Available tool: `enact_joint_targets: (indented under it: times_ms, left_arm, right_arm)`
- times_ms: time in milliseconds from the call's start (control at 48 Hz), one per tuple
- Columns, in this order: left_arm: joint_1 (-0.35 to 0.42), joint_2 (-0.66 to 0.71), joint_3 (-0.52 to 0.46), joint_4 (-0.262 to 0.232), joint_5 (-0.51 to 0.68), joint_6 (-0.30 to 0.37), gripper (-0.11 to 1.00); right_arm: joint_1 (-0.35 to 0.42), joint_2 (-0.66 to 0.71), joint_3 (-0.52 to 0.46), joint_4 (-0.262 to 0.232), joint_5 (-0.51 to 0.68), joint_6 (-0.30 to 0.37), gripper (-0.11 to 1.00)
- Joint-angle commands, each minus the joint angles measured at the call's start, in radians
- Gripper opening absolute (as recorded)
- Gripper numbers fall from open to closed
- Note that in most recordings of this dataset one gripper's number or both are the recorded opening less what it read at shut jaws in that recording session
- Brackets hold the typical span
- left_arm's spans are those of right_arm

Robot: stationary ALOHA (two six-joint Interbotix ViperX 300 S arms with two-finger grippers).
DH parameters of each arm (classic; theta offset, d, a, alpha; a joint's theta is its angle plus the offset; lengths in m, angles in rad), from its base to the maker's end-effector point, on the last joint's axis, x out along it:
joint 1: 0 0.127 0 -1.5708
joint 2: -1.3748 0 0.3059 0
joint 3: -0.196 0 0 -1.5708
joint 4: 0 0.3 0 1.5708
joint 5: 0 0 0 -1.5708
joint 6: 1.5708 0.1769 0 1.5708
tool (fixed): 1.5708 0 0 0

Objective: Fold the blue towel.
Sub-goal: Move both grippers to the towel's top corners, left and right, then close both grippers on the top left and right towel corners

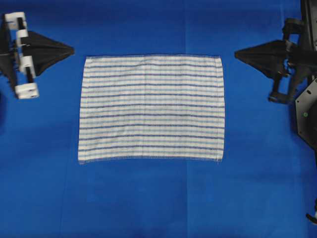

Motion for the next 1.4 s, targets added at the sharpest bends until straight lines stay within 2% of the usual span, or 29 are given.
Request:
enact_joint_targets:
  times_ms: [0,83,209,355,417,480,584,792,1189,1293,1376]
  left_arm:
    - [0.023,0.078,-0.021,-0.005,-0.014,-0.006,0.01]
    - [0.040,0.158,-0.031,-0.005,-0.021,-0.015,0.04]
    - [0.077,0.262,-0.035,-0.006,-0.051,-0.032,0.31]
    - [0.110,0.377,-0.035,-0.006,-0.097,-0.046,0.74]
    - [0.120,0.420,-0.038,-0.006,-0.114,-0.046,0.84]
    - [0.132,0.459,-0.043,-0.006,-0.129,-0.046,0.80]
    - [0.158,0.517,-0.044,-0.006,-0.152,-0.046,0.76]
    - [0.178,0.627,-0.043,-0.006,-0.204,-0.048,0.76]
    - [0.178,0.769,-0.064,-0.012,-0.225,-0.049,0.75]
    - [0.176,0.772,-0.066,-0.012,-0.222,-0.060,0.72]
    - [0.170,0.770,-0.060,-0.012,-0.219,-0.063,0.59]
  right_arm:
    - [-0.038,0.072,-0.006,0.020,-0.015,0.002,-0.03]
    - [-0.069,0.147,-0.002,0.038,-0.043,0.002,0.02]
    - [-0.106,0.262,0.012,0.067,-0.110,0.002,0.20]
    - [-0.112,0.370,0.028,0.077,-0.184,0.002,0.58]
    - [-0.114,0.411,0.032,0.091,-0.212,0.002,0.72]
    - [-0.117,0.457,0.037,0.112,-0.244,0.002,0.78]
    - [-0.121,0.522,0.044,0.150,-0.302,0.002,0.75]
    - [-0.121,0.649,0.046,0.196,-0.390,0.002,0.74]
    - [-0.117,0.818,-0.020,0.212,-0.433,0.000,0.71]
    - [-0.115,0.833,-0.021,0.212,-0.434,0.000,0.64]
    - [-0.115,0.833,-0.015,0.212,-0.428,0.000,0.48]
